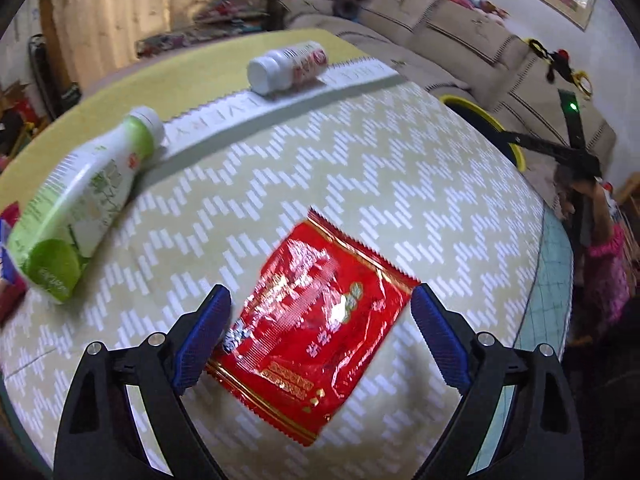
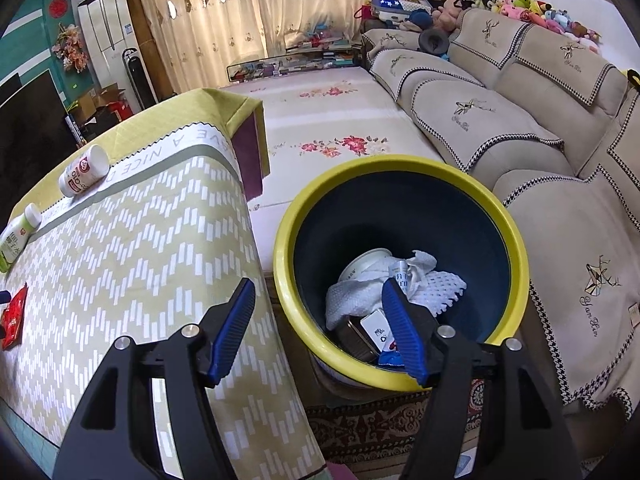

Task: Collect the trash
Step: 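Move the left gripper to the red snack packet and grasp it, then carry the red snack packet over the bin and open the left gripper, then grasp the white supplement bottle with the right gripper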

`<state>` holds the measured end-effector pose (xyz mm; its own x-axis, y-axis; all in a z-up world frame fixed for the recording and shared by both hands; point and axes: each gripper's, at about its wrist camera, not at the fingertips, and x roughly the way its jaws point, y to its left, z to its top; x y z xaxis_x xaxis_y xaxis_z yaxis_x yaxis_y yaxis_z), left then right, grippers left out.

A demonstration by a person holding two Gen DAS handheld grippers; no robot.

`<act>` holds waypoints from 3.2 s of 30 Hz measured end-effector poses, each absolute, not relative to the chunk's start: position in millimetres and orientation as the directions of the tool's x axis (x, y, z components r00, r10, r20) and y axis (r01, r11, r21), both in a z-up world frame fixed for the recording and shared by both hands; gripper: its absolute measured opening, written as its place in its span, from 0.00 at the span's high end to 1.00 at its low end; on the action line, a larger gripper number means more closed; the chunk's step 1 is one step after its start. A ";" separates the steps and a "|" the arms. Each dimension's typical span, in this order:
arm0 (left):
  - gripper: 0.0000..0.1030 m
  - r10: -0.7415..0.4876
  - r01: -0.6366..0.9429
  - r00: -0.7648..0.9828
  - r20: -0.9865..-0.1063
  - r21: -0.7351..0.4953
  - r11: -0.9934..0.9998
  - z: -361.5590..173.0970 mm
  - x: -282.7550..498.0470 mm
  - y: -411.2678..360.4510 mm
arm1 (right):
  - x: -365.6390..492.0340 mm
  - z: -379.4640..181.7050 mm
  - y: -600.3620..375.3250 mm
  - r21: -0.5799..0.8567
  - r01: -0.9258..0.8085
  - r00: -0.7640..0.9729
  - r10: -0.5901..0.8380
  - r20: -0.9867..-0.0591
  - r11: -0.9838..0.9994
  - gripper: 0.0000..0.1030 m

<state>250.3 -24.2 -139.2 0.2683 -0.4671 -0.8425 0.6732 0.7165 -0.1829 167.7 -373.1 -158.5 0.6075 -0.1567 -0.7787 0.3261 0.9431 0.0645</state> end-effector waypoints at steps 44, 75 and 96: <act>0.79 -0.423 0.742 0.362 -0.831 -0.018 0.670 -97.6 220.5 -169.6 | 117.9 -150.3 -407.8 0.176 0.357 0.656 -0.112 -0.747 0.917 0.39; 0.23 -0.437 0.837 0.094 -0.894 -0.167 0.522 -158.1 303.7 -535.0 | 11.5 -133.5 -498.0 0.221 0.541 0.663 -0.251 -0.705 0.811 0.35; 0.07 -0.562 0.574 0.522 -0.642 -0.223 0.788 -50.5 262.4 -218.0 | 77.8 -132.0 -423.6 0.155 0.386 0.661 -0.155 -0.734 0.909 0.33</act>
<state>262.4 -218.0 -50.5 0.5216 -0.5617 -0.6422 0.5735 0.7881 -0.2234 77.8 -423.7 -132.0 0.6615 -0.1552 -0.7337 0.3857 0.9095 0.1553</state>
